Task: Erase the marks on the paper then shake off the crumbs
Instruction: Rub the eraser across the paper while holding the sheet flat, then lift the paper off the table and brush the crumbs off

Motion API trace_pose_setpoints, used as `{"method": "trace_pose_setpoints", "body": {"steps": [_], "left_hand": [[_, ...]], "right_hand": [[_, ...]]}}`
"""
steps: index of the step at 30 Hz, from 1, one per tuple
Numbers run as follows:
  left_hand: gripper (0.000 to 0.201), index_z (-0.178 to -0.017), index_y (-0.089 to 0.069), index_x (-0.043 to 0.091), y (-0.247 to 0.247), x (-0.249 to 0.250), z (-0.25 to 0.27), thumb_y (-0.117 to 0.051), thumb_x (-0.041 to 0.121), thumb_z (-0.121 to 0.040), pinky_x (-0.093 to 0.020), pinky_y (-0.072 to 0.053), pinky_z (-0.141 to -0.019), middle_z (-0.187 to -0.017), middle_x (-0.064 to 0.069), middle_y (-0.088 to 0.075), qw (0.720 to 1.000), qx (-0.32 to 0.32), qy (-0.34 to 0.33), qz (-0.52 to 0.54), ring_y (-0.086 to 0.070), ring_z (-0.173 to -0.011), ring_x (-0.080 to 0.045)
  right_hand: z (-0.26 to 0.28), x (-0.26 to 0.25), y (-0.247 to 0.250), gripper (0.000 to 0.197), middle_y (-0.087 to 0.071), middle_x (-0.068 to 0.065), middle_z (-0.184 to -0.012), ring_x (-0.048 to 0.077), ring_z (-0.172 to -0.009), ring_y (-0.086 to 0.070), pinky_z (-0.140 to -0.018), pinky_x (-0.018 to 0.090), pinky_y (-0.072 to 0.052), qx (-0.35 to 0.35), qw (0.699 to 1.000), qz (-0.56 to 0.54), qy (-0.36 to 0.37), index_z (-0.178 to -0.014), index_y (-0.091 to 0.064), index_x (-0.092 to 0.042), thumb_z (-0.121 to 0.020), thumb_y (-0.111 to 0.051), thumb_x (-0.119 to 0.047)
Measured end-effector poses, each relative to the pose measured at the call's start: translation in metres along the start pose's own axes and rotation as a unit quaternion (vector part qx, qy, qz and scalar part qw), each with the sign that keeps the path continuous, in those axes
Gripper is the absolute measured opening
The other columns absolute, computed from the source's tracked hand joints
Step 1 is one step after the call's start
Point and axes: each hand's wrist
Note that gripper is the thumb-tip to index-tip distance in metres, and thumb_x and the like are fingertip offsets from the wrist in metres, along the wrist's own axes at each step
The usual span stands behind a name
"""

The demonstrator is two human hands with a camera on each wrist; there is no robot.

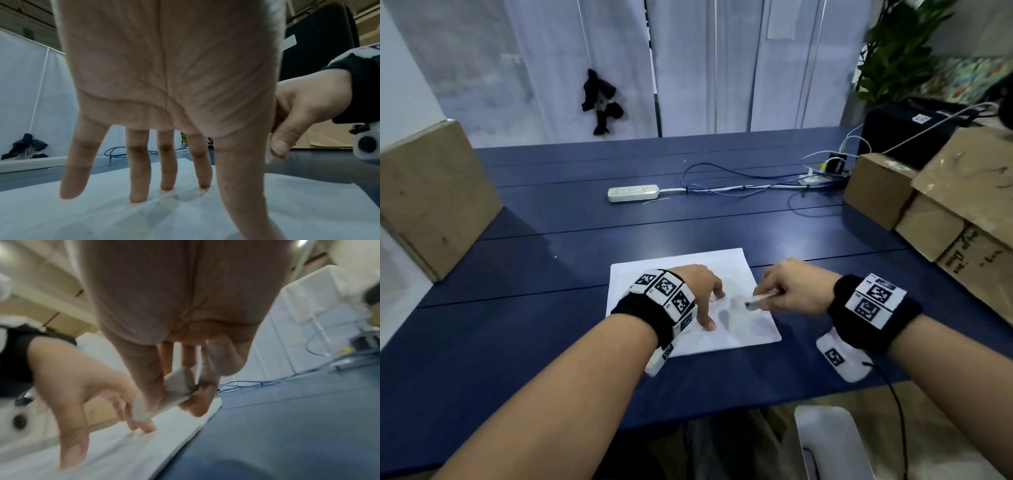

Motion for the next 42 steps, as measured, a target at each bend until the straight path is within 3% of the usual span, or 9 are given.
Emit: {"method": "trace_pose_setpoints", "body": {"steps": [6, 12, 15, 18, 23, 28, 33, 37, 42], "left_hand": [[0.074, -0.141, -0.049, 0.037, -0.003, -0.012, 0.008, -0.079, 0.051, -0.075, -0.040, -0.044, -0.103, -0.132, 0.005, -0.056, 0.998, 0.052, 0.008, 0.038, -0.051, -0.126, -0.019], [0.047, -0.128, -0.060, 0.033, 0.002, -0.075, 0.049, -0.070, 0.046, -0.084, -0.034, -0.047, -0.099, -0.123, 0.007, -0.062, 0.966, 0.179, 0.102, 0.153, -0.058, -0.110, -0.016], [0.035, -0.115, -0.066, 0.027, -0.012, -0.109, 0.069, -0.069, 0.044, -0.084, -0.034, -0.049, -0.095, -0.113, 0.007, -0.067, 0.939, 0.198, 0.216, 0.180, -0.061, -0.105, -0.017], [0.030, -0.092, -0.067, 0.017, -0.027, -0.120, 0.080, -0.067, 0.046, -0.083, -0.031, -0.051, -0.083, -0.099, 0.000, -0.069, 0.925, 0.137, 0.302, 0.185, -0.064, -0.095, -0.022], [0.043, -0.071, -0.051, 0.016, -0.027, -0.103, 0.080, -0.068, 0.052, -0.086, -0.026, -0.042, -0.071, -0.073, 0.004, -0.056, 0.922, 0.057, 0.328, 0.199, -0.057, -0.080, -0.019], [0.050, -0.074, -0.055, 0.014, -0.027, -0.084, 0.065, -0.082, 0.056, -0.069, -0.027, -0.048, -0.072, -0.084, 0.001, -0.062, 0.930, 0.046, 0.319, 0.178, -0.062, -0.085, -0.021], [0.055, -0.097, -0.064, 0.012, -0.027, -0.075, 0.060, -0.083, 0.056, -0.069, -0.033, -0.055, -0.087, -0.109, -0.004, -0.070, 0.932, 0.035, 0.333, 0.140, -0.067, -0.103, -0.024], [0.048, -0.074, -0.056, 0.014, -0.032, -0.075, 0.062, -0.084, 0.052, -0.069, -0.030, -0.054, -0.076, -0.098, -0.004, -0.070, 0.931, 0.057, 0.334, 0.135, -0.067, -0.091, -0.024], [0.048, -0.081, -0.058, 0.013, -0.035, -0.076, 0.063, -0.084, 0.051, -0.069, -0.033, -0.056, -0.080, -0.098, -0.005, -0.070, 0.932, 0.075, 0.326, 0.139, -0.067, -0.092, -0.025]], "right_hand": [[0.007, 0.030, 0.017, 0.039, -0.067, 0.003, -0.071, 0.022, -0.070, -0.059, -0.068, 0.030, -0.047, 0.073, 0.974, -0.046, -0.207, -0.079, -0.074, -0.015, -0.086, -0.064, -0.051], [0.003, 0.053, 0.016, 0.024, -0.074, 0.009, -0.087, 0.023, -0.080, -0.066, -0.073, 0.024, -0.048, 0.086, 0.941, -0.092, -0.315, -0.099, -0.076, -0.011, -0.076, -0.080, -0.017], [0.003, 0.045, 0.018, 0.026, -0.074, 0.011, -0.095, 0.026, -0.090, -0.067, -0.079, 0.028, -0.052, 0.068, 0.944, -0.042, -0.320, -0.101, -0.075, -0.007, -0.080, -0.075, -0.023], [0.000, 0.023, 0.019, 0.028, -0.072, 0.014, -0.105, 0.033, -0.100, -0.064, -0.086, 0.033, -0.053, 0.108, 0.947, -0.005, -0.303, -0.101, -0.073, -0.006, -0.088, -0.062, -0.028], [-0.029, -0.027, 0.013, 0.027, -0.068, 0.013, -0.089, 0.028, -0.081, -0.057, -0.068, 0.025, -0.042, 0.054, 0.961, -0.051, -0.265, -0.071, -0.060, -0.009, -0.088, -0.059, -0.029], [-0.052, -0.059, 0.003, 0.039, -0.061, 0.014, -0.126, 0.032, -0.114, -0.059, -0.088, 0.031, -0.049, 0.002, 0.958, -0.041, -0.284, -0.119, -0.060, -0.004, -0.091, -0.049, -0.029], [-0.061, -0.072, 0.004, 0.045, -0.056, 0.010, -0.137, 0.032, -0.121, -0.055, -0.100, 0.036, -0.047, 0.000, 0.947, -0.093, -0.309, -0.129, -0.055, -0.009, -0.092, -0.049, -0.033], [-0.056, -0.070, 0.014, 0.046, -0.052, 0.014, -0.139, 0.030, -0.116, -0.054, -0.093, 0.029, -0.042, -0.007, 0.929, -0.166, -0.331, -0.132, -0.052, -0.005, -0.092, -0.055, -0.026], [-0.053, -0.069, 0.016, 0.045, -0.047, 0.017, -0.138, 0.033, -0.116, -0.050, -0.091, 0.031, -0.043, -0.005, 0.923, -0.236, -0.305, -0.135, -0.050, -0.005, -0.094, -0.054, -0.022]]}}
Point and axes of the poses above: each hand's wrist, its own z-axis away from the middle knuckle, its own y-axis out of the back of the hand, x = y × z
